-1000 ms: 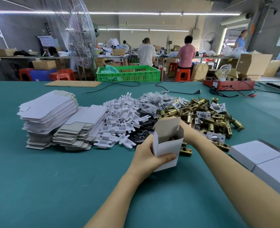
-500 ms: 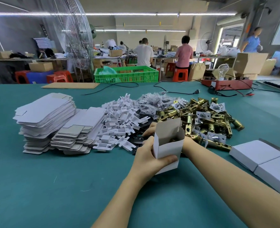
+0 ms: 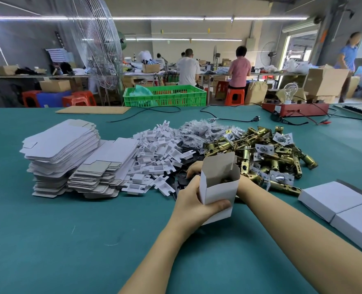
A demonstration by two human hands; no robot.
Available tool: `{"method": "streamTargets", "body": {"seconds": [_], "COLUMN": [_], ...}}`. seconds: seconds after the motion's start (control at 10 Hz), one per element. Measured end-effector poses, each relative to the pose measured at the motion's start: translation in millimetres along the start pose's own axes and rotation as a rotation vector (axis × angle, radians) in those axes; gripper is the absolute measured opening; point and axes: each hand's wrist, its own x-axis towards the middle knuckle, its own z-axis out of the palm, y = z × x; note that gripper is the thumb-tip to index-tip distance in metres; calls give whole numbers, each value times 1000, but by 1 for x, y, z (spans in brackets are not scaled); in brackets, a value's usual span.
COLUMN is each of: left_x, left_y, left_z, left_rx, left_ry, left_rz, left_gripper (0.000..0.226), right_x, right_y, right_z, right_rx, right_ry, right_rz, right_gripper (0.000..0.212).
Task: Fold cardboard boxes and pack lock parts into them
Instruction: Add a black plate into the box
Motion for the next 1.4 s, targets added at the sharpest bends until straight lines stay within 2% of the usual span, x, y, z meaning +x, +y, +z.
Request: {"method": "streamTargets", "body": {"seconds": [0.1,0.2,0.3,0.4,0.5,0.6,0.7,0.8,1.0,1.1,1.4], "left_x": [-1,-1,0,0,-1,-2,-1,-2,-4,-5,-3], "left_y": [0,0,0,-1,-1,-1,0,1,3,4,2], "left_z": [0,0,-1,-2,-3,-4,-4,-3,-1,-1,-1], "left_rx": [-8,-20,-32,-60,-72,-82,-84,-75,-61,-51,-50], "left_ry": [2,3,2,-7,-20,-29,-24,-18,-1,3,15], "left_rz": [-9,-17,-23,-28,-34,-32,-34,-35,-38,-27,-46], "left_gripper": [64,63,62,56,54,51,47,46,44,44,44], "right_x": [-5,7,14,15,2,-10,-27,-48,-74,-71,-69], "right_y": [-1,3,9,6,1,-5,-19,-35,-55,-57,-53], "right_z": [6,6,-6,-26,-54,-81,-100,-108,-86,-63,-40], "right_rx": [-101,-115,-433,-228,22,190,135,-4,-528,-704,-812], "right_ry": [-32,-59,93,142,158,146,160,186,-12,42,51], "right_rz": [47,-55,-268,-359,-339,-198,-232,-365,-555,-647,-748], "right_gripper": [46,46,40,20,17,11,9,8,8,11,9]}}
